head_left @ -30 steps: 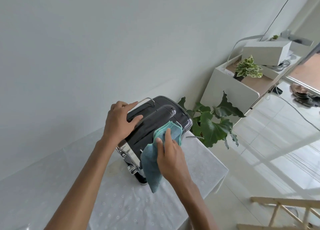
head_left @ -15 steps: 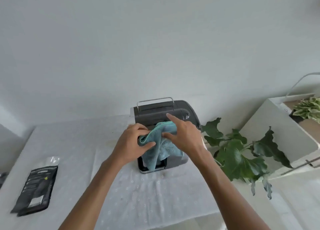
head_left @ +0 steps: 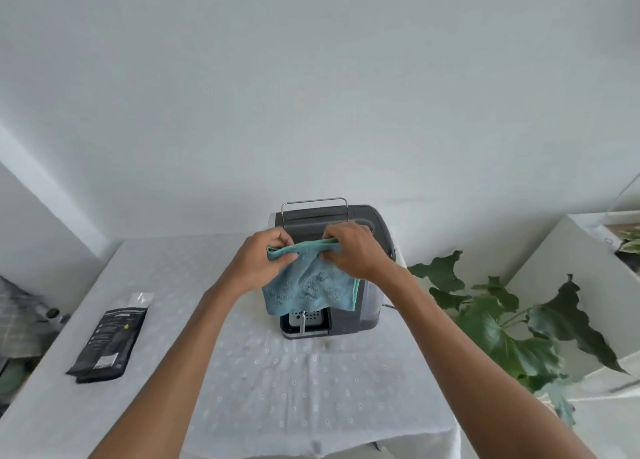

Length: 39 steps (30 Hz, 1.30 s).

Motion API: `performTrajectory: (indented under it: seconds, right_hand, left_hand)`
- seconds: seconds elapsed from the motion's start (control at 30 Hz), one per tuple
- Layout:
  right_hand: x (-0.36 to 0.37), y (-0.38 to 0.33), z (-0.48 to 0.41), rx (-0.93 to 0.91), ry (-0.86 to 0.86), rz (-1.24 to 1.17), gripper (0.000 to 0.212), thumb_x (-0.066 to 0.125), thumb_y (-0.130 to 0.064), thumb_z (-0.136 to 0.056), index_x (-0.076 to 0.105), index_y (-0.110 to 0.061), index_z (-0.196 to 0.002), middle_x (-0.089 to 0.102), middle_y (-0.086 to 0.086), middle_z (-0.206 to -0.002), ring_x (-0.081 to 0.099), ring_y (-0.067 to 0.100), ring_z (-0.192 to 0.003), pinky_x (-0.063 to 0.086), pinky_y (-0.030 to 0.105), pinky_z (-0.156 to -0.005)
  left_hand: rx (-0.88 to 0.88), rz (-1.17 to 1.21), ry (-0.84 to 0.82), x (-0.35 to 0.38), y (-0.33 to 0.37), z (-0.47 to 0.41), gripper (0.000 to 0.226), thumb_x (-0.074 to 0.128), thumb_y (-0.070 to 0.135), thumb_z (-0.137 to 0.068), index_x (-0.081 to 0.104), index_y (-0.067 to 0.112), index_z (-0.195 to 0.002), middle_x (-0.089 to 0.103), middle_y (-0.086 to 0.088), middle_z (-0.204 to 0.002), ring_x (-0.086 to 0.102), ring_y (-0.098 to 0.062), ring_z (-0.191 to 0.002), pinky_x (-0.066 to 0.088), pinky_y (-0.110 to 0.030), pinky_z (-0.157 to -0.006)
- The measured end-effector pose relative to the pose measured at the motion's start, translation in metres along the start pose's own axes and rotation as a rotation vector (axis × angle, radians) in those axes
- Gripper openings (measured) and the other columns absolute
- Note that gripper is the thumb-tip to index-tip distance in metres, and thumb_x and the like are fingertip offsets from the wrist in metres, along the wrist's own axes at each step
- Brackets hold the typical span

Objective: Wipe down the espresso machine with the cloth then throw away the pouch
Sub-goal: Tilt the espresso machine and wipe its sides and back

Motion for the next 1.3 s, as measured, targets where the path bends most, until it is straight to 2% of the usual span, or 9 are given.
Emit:
performTrajectory:
  seconds: [0.1,0.2,0.3,0.4,0.47,0.77,0.87,1.0,1.3]
  right_hand:
    - [-0.008,0.01,0.014,-0.054,0.072,-0.085,0.022,0.078,-0.024,-0.083,0.057,-0.02,-0.086,0.06,-0.009,-0.073,0.054,0.018,-0.067,0.046,0.037,-0.073]
    - [-0.022,0.022,0.029,-0.091,0.101,-0.181,0.021,0.078,-0.017,-0.082,0.057,-0.018,-0.086,0.06,-0.011,-0.076,0.056,0.011,-0.069,0.046,0.032,-0.061]
    - [-0.038,0.037,0.044,-0.121,0.151,-0.224,0.019,0.077,-0.015,-0.083,0.063,-0.018,-0.094,0.056,-0.017,-0.077,0.053,0.001,-0.067,0.044,0.029,-0.062]
    - [-0.053,0.057,0.058,-0.147,0.129,-0.191,0.048,0.075,-0.019,-0.087,0.061,-0.029,-0.132,0.068,-0.01,-0.091,0.06,0.011,-0.076,0.051,0.03,-0.073]
    - [-0.064,0.075,0.068,-0.148,0.139,-0.166,0.057,0.073,-0.022,-0.089,0.055,-0.034,-0.141,0.075,-0.003,-0.104,0.066,0.018,-0.088,0.051,0.03,-0.077]
    - [-0.078,0.179,0.099,-0.174,0.048,-0.191,0.048,0.066,-0.021,-0.095,0.055,-0.022,-0.142,0.071,-0.001,-0.107,0.066,0.024,-0.096,0.055,0.039,-0.078]
    - [-0.069,0.201,0.109,-0.169,-0.014,-0.21,0.063,0.066,-0.023,-0.095,0.039,-0.025,-0.152,0.07,-0.001,-0.104,0.064,0.022,-0.092,0.054,0.038,-0.076]
    - [-0.053,0.225,0.114,-0.133,-0.016,-0.257,0.079,0.067,-0.023,-0.095,0.022,-0.028,-0.159,0.069,0.002,-0.1,0.061,0.022,-0.087,0.053,0.036,-0.075]
    - [-0.01,0.265,0.087,-0.146,0.173,-0.356,0.072,0.076,-0.014,-0.087,0.043,-0.016,-0.15,0.069,0.004,-0.094,0.059,0.023,-0.082,0.056,0.043,-0.078]
  left_hand:
    - [0.056,0.032,0.049,0.003,0.01,0.006,0.018,0.081,0.023,-0.08,0.064,0.024,-0.086,0.076,0.012,-0.082,0.07,-0.005,-0.08,0.052,-0.027,-0.079]
    - [0.042,0.05,0.052,0.01,0.02,0.008,0.023,0.086,0.027,-0.075,0.066,0.024,-0.086,0.076,0.012,-0.079,0.07,-0.008,-0.077,0.053,-0.03,-0.077]
    - [0.014,0.091,0.084,0.024,0.035,0.012,0.03,0.09,0.027,-0.069,0.068,0.022,-0.089,0.076,0.01,-0.08,0.071,-0.007,-0.079,0.055,-0.029,-0.08]
    - [0.013,0.118,0.136,0.051,0.051,0.016,0.03,0.088,0.027,-0.071,0.072,0.024,-0.096,0.076,0.01,-0.081,0.07,-0.008,-0.08,0.054,-0.029,-0.08]
    - [0.005,0.133,0.204,0.073,0.064,0.019,0.025,0.085,0.024,-0.075,0.074,0.024,-0.098,0.075,0.011,-0.085,0.07,-0.007,-0.083,0.054,-0.028,-0.076]
    - [-0.159,0.134,0.447,0.181,0.122,0.034,0.016,0.083,0.017,-0.077,0.075,0.024,-0.089,0.073,0.014,-0.089,0.068,-0.011,-0.084,0.057,-0.027,-0.067]
    - [-0.221,0.125,0.498,0.214,0.128,0.045,0.017,0.083,0.016,-0.077,0.074,0.021,-0.091,0.073,0.012,-0.089,0.068,-0.008,-0.08,0.056,-0.023,-0.063]
    - [-0.304,0.115,0.545,0.249,0.128,0.055,0.03,0.082,0.015,-0.077,0.073,0.023,-0.103,0.074,0.009,-0.088,0.071,-0.01,-0.08,0.062,-0.033,-0.069]
    - [-0.346,-0.005,0.662,0.293,0.124,0.043,0.035,0.081,0.01,-0.079,0.073,0.024,-0.109,0.072,0.009,-0.088,0.067,-0.005,-0.083,0.06,-0.022,-0.065]
Point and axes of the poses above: each hand's wrist, its own z-axis away from the middle knuckle, its own x-axis out of the palm, y = z × x, the point moved 3 cm from there along -z, towards the middle knuckle
